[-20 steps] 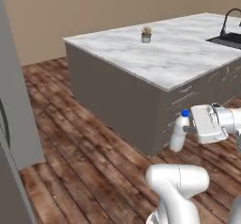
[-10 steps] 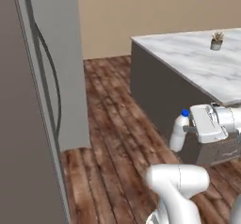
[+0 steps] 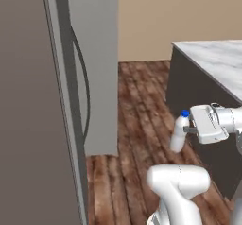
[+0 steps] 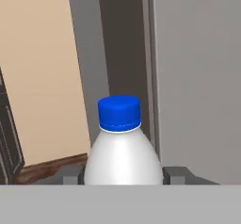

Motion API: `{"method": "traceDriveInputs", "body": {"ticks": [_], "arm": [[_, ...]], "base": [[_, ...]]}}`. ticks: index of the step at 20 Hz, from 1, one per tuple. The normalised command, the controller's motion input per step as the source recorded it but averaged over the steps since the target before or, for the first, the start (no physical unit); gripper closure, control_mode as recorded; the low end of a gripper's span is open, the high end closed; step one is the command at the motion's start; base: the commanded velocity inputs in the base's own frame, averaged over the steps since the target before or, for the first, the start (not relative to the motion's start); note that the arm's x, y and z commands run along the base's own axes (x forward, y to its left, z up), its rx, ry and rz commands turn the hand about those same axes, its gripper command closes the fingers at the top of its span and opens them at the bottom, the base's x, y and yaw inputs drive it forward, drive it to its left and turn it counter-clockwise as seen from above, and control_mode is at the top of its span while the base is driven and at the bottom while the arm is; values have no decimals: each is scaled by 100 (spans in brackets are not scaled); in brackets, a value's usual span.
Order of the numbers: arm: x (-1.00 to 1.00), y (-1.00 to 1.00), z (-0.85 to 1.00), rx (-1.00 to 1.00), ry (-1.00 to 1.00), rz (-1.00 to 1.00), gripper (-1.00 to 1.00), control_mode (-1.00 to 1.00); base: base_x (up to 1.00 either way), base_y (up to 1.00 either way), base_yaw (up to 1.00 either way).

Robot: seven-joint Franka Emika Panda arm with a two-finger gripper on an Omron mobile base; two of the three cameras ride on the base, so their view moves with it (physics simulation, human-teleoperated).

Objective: Take the bottled waters from the counter and place them in the freezer to freeze. Close the freezer door after placing the bottles.

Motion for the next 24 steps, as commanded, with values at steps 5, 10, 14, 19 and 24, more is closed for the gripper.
{"method": "traceDriveInputs", "body": {"ticks": [5,10,14,19,24], "arm": [[0,0,0,0,0,0,100,100],[0,0,0,0,0,0,100,100],[0,0,0,0,0,0,100,100],[0,0,0,0,0,0,100,100],[0,0,0,0,0,0,100,100]], "base": [[70,-11,35],[65,-6,39],[54,-34,45],[37,-40,49],[25,-54,56]]}}
